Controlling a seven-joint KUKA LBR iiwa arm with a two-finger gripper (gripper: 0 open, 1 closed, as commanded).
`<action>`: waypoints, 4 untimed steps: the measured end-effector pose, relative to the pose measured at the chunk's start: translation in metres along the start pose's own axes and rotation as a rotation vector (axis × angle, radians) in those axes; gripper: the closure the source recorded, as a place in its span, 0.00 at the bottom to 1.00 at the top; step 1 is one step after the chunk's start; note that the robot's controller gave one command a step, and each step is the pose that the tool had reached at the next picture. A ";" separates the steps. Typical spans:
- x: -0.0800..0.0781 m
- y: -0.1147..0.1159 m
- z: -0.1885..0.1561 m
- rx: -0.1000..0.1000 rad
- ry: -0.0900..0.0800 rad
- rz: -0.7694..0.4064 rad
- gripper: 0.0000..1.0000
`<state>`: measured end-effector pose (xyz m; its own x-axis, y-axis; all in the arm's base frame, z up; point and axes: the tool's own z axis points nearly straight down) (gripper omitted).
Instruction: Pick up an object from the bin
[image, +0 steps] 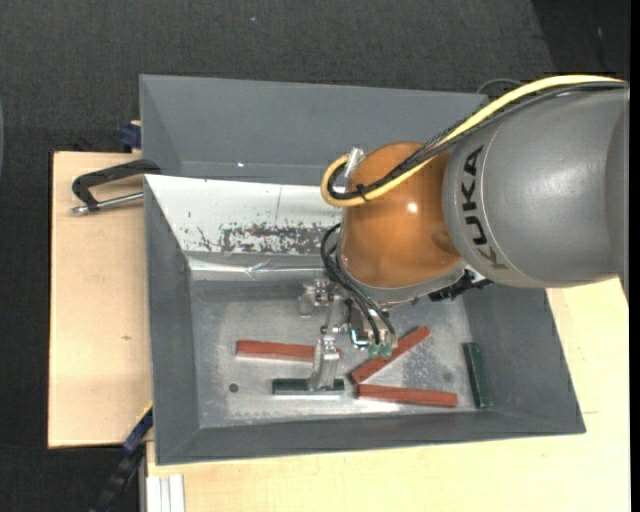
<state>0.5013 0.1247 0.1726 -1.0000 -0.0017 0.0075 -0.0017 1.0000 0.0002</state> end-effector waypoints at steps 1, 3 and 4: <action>-0.002 -0.001 -0.004 -0.001 -0.008 0.002 0.00; -0.001 -0.014 0.102 -0.002 -0.006 0.286 1.00; -0.001 -0.015 0.102 -0.002 -0.006 0.286 1.00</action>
Offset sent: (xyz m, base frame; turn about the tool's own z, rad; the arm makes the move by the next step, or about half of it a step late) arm -0.0094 -0.0556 -0.1026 0.1416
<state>0.5012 0.1101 0.0702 -0.9597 0.2809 0.0020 0.2809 0.9597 0.0006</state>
